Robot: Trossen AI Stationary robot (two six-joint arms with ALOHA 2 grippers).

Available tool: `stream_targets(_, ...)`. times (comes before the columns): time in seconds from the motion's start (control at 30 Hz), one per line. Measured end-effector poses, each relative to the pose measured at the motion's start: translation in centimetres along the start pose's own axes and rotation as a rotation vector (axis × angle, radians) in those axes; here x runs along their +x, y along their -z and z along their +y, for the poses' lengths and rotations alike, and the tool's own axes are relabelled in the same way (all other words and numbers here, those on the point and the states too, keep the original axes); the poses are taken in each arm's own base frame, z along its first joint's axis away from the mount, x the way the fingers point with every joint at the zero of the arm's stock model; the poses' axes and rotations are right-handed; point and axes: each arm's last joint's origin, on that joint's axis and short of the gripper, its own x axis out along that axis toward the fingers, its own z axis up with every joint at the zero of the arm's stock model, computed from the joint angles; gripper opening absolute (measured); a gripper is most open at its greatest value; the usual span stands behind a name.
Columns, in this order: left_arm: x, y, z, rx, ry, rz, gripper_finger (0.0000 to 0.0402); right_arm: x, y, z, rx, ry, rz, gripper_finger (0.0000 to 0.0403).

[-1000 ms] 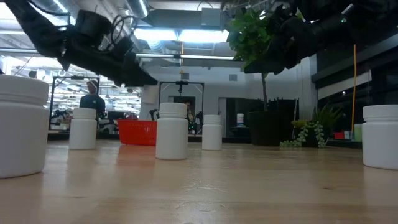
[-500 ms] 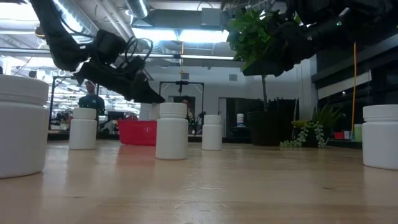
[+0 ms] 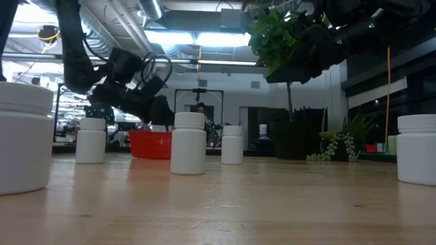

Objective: Pick and place pill bottles into a basket
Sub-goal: Put the white pill bottle into the red bin

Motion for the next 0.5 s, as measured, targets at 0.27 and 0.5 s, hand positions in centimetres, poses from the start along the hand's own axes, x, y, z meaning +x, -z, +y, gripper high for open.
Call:
stream_targets(0.27,0.39,0.65,0.1,-0.002,-0.033,-0.001,0.0152,0.0,0.0,0.0,-0.012,0.0,0.0,0.0002)
stream_targets(0.5,0.39,0.48,0.18,-0.001,-0.054,-0.017,0.0152,0.0,-0.01,0.0,-0.016,0.0,0.0,0.0002)
